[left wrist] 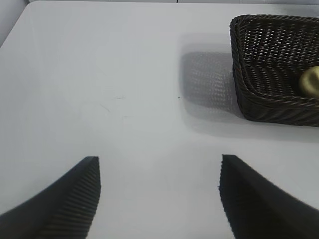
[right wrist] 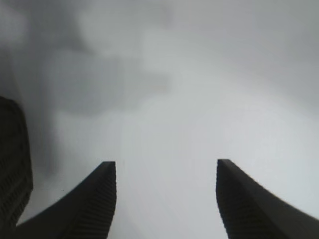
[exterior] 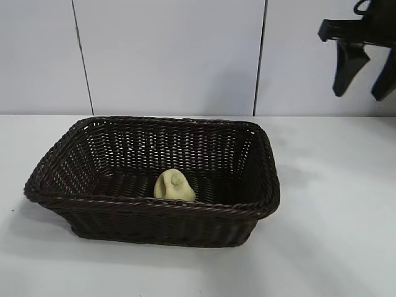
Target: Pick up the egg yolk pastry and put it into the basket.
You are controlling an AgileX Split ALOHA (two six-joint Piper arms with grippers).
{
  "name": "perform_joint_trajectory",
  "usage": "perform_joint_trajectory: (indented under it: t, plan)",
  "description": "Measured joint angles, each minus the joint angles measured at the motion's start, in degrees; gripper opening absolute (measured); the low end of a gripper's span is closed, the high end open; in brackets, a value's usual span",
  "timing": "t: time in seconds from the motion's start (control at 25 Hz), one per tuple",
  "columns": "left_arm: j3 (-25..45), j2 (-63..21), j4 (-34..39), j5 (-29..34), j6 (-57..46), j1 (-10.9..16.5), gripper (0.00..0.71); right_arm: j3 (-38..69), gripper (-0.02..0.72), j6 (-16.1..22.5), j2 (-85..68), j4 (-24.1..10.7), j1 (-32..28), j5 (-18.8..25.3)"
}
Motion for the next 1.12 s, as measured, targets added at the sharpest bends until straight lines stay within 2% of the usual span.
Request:
perform_joint_trajectory:
  t: [0.2,0.36,0.52,0.76,0.92,1.12]
  plan:
    - [0.00,0.00,0.00,0.00,0.00,0.00,0.497,-0.07,0.431,0.77,0.00,-2.39,-1.17,5.46]
    - [0.00,0.00,0.00,0.00,0.00,0.00,0.497,-0.17,0.431,0.77,0.00,-2.39,-1.17,8.48]
    - [0.00,0.00,0.00,0.00,0.00,0.00,0.497,-0.17,0.431,0.71,-0.53,-2.39,-1.17,8.57]
    - [0.00,0.00,0.00,0.00,0.00,0.00,0.497,1.81,0.431,-1.00,-5.53,0.10,-1.17,8.57]
    - [0.00,0.00,0.00,0.00,0.00,0.00,0.497,8.54,0.431,-1.87,-12.53,0.42,-1.17,8.57]
    - [0.00,0.00,0.00,0.00,0.00,0.00,0.497,22.13,0.431,-2.77,-23.26,0.48,-1.17,8.57]
